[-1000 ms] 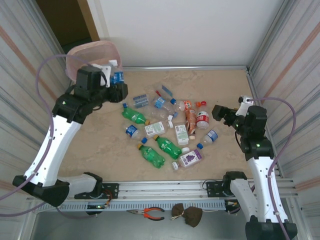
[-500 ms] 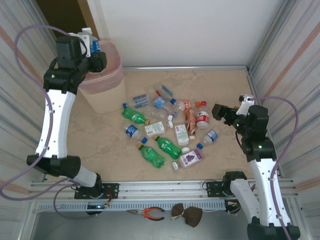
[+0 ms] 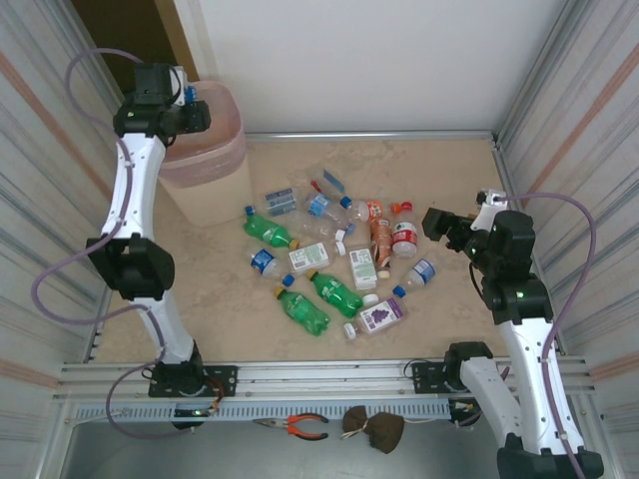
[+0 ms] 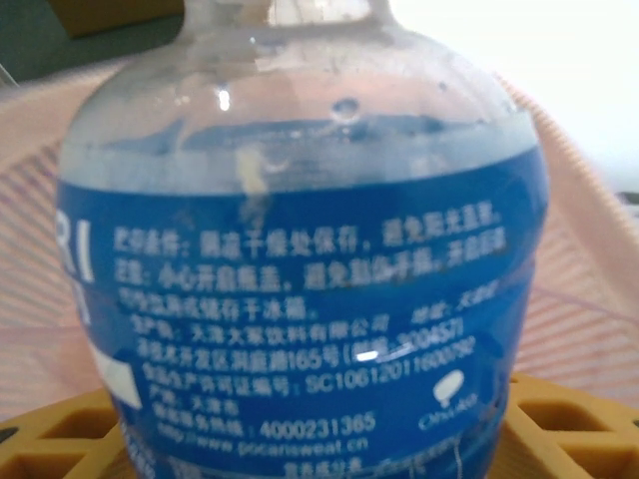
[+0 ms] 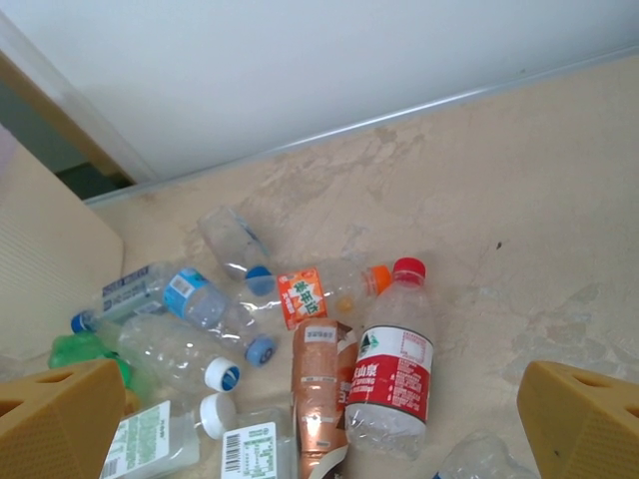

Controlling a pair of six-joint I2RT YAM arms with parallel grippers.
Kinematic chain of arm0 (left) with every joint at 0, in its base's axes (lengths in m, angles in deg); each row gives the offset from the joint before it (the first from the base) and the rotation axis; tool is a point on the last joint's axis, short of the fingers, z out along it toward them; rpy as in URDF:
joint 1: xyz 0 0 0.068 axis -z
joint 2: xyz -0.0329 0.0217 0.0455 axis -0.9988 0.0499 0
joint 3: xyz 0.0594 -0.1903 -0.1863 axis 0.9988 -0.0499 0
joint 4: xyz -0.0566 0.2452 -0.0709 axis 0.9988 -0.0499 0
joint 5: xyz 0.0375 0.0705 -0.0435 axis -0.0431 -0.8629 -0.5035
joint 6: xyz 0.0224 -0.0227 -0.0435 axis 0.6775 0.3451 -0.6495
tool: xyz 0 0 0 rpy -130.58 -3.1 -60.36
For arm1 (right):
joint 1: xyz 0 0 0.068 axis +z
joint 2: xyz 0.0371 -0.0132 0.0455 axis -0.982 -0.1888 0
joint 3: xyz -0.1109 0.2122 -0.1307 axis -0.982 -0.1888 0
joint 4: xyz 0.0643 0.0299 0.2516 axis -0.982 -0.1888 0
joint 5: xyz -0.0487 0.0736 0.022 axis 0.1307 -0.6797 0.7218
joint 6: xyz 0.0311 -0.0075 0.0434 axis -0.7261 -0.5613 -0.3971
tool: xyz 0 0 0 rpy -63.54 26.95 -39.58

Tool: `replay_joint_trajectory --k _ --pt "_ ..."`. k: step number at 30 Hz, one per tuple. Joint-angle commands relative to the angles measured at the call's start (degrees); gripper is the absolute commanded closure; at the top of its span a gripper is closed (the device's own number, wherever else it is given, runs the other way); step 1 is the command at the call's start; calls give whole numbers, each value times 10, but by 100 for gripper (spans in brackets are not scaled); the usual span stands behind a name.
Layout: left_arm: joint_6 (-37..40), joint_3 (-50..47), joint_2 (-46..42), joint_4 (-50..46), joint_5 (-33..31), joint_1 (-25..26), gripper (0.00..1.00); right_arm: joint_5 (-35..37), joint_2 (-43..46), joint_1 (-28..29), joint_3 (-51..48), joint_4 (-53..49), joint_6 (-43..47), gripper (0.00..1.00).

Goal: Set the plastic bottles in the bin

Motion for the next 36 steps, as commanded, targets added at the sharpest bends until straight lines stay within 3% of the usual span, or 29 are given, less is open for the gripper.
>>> replay_joint_trajectory --k 1,11,22,36 --pt "-8 36 37 -40 18 -15 37 15 6 5 18 -9 -11 0" --pt "-10 79 139 -134 27 -33 37 15 5 9 6 -1 -17 0" --pt "-11 62 200 -155 47 -33 35 20 9 16 -12 7 -26 0" --pt "-14 29 217 -138 65 -32 21 24 14 17 -20 9 -27 0"
